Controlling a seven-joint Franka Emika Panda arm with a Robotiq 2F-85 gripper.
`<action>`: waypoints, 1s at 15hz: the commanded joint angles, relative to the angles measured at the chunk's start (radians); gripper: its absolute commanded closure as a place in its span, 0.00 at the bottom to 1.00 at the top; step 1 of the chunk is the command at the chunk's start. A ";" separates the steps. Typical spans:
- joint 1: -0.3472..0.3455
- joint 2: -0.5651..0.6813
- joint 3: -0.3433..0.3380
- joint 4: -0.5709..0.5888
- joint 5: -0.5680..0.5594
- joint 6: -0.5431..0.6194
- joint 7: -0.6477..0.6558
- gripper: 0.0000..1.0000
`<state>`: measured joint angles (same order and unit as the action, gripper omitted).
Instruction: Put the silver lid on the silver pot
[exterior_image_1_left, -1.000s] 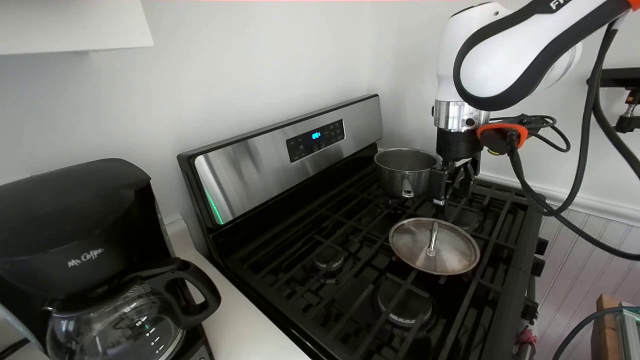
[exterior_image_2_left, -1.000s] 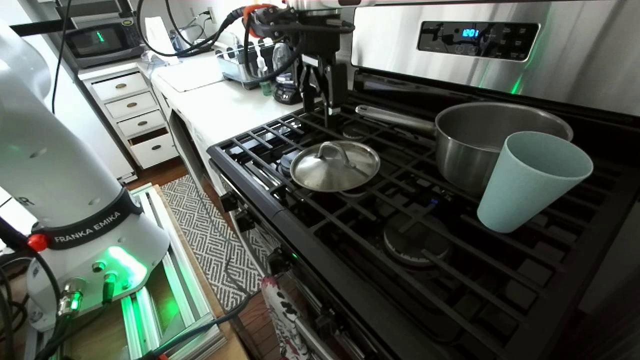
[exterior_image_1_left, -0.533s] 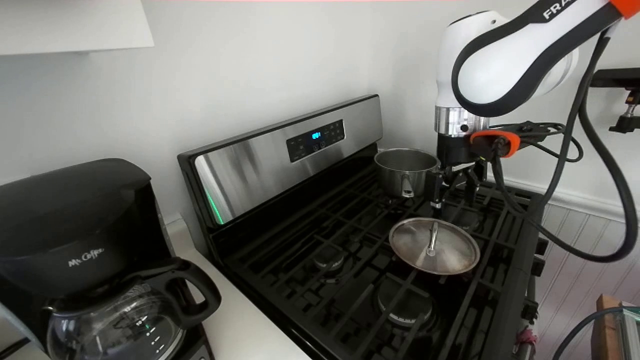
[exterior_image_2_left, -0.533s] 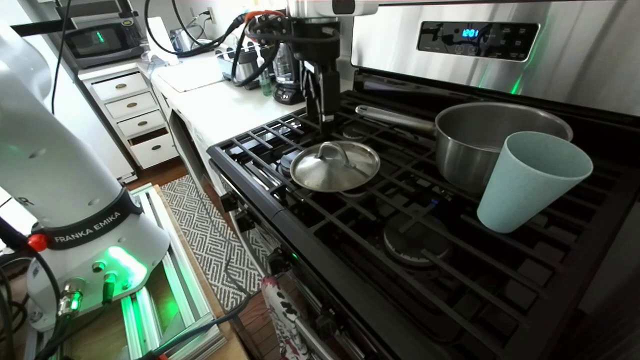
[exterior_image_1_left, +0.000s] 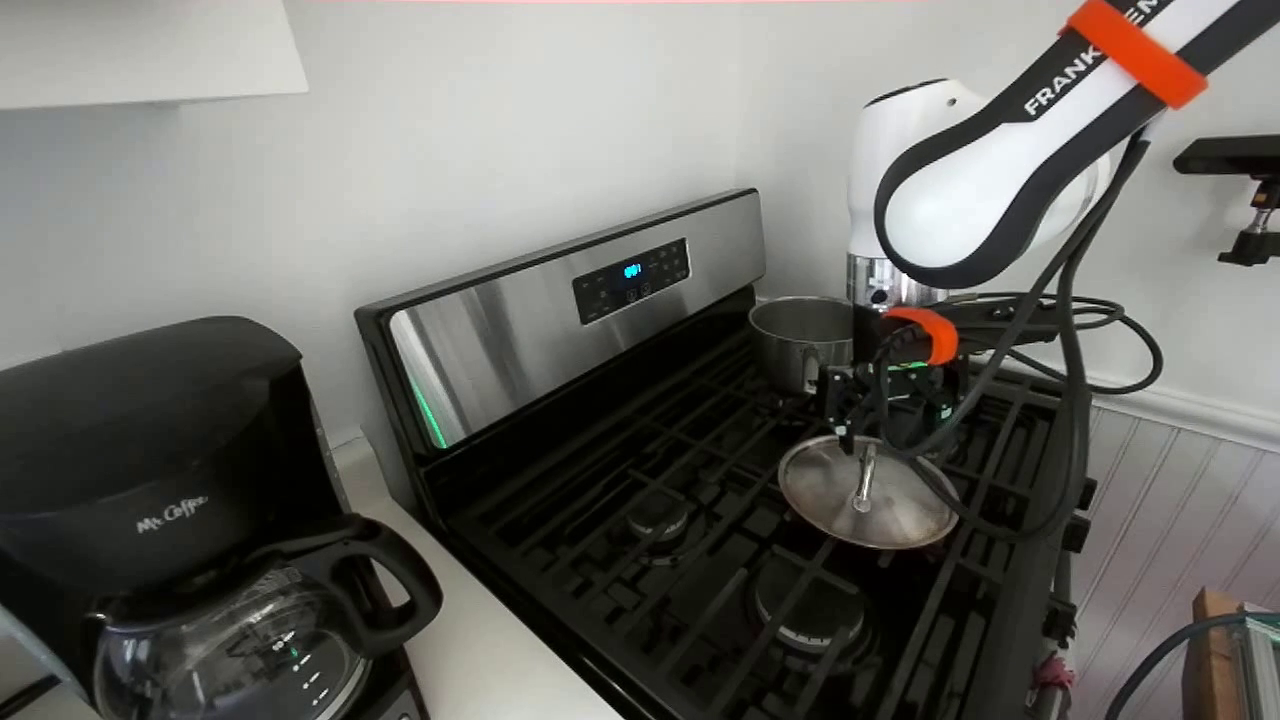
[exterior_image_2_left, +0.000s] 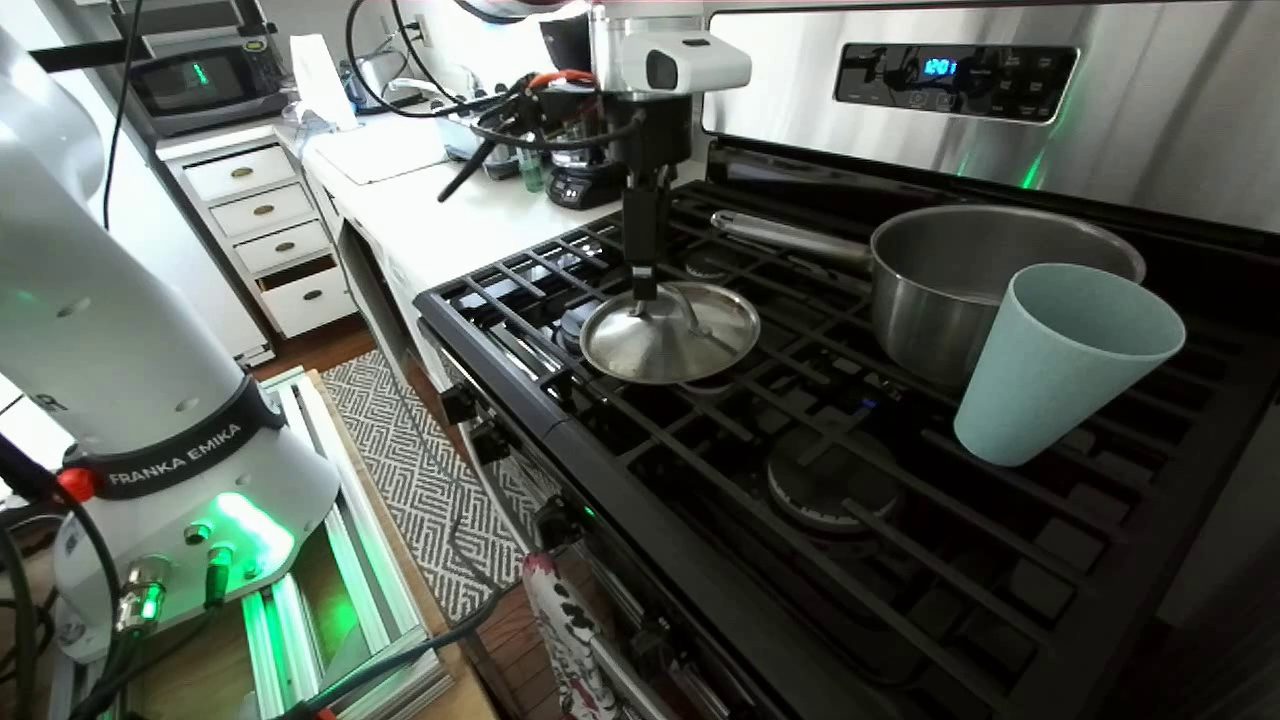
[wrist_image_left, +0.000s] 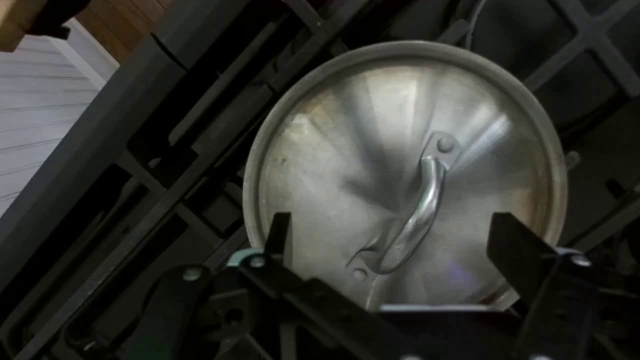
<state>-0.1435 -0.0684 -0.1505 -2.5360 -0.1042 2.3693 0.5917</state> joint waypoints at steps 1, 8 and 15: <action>-0.011 0.071 0.013 0.048 -0.010 0.041 0.134 0.00; 0.017 0.145 0.005 0.075 -0.002 0.056 0.191 0.41; 0.045 0.092 0.005 0.032 -0.050 0.098 0.244 0.91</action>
<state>-0.1125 0.0641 -0.1473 -2.4746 -0.1123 2.4310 0.7782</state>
